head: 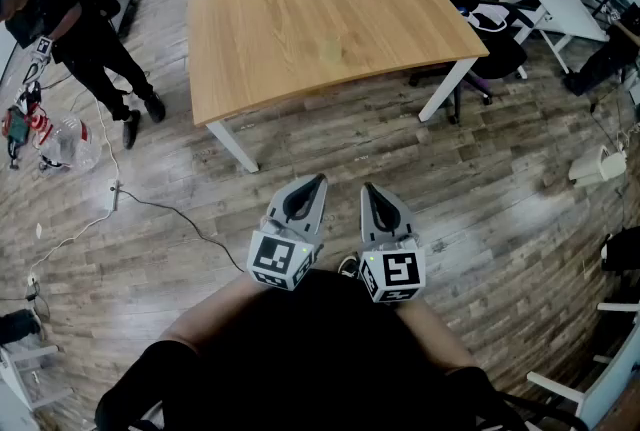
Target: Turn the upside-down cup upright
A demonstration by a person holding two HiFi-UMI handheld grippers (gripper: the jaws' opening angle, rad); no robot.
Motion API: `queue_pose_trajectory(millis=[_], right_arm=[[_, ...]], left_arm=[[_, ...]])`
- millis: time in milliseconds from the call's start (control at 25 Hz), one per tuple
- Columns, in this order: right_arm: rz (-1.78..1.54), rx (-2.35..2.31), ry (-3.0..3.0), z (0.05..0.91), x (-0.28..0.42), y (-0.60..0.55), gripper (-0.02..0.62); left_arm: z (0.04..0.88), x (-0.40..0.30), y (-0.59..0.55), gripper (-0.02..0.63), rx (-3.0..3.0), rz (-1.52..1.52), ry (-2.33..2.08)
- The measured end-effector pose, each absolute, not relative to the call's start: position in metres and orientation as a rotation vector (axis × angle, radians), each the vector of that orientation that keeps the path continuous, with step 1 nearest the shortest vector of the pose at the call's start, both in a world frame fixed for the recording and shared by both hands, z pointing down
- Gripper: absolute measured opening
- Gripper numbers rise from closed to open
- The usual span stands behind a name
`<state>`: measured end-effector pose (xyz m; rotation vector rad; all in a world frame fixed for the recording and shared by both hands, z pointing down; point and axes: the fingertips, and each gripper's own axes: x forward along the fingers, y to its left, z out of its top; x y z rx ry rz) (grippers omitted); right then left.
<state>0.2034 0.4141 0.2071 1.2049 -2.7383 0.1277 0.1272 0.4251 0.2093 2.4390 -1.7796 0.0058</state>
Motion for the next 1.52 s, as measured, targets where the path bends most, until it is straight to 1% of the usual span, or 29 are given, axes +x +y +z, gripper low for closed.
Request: queue_pose_trajectory(millis=[400, 720, 960, 1240, 1360, 1520], right_arm=[[0.125, 1.149, -2.763, 0.210, 0.220, 0.399, 0.014], [0.207, 1.027, -2.834, 0.214, 0.238, 0.381, 0.014], [0.239, 1.008, -2.854, 0.219, 0.238, 0.357, 0.014], [0.257, 1.054, -2.801, 0.238, 0.220, 0.293, 0.014], [0.245, 1.060, -2.808, 0.240, 0.199, 0.256, 0.014], [0.245, 1.081, -2.809, 0.240, 0.155, 0.195, 0.014]], left_arm=[[0.212, 0.145, 0.413, 0.008, 2.403, 0.015, -1.827], [0.220, 0.165, 0.406, 0.008, 2.305, 0.029, -1.934], [0.231, 0.162, 0.387, 0.008, 2.267, 0.057, -1.967], [0.252, 0.135, 0.325, 0.008, 2.245, 0.058, -1.948], [0.258, 0.113, 0.287, 0.008, 2.244, 0.051, -1.937], [0.267, 0.067, 0.223, 0.008, 2.244, 0.047, -1.921]])
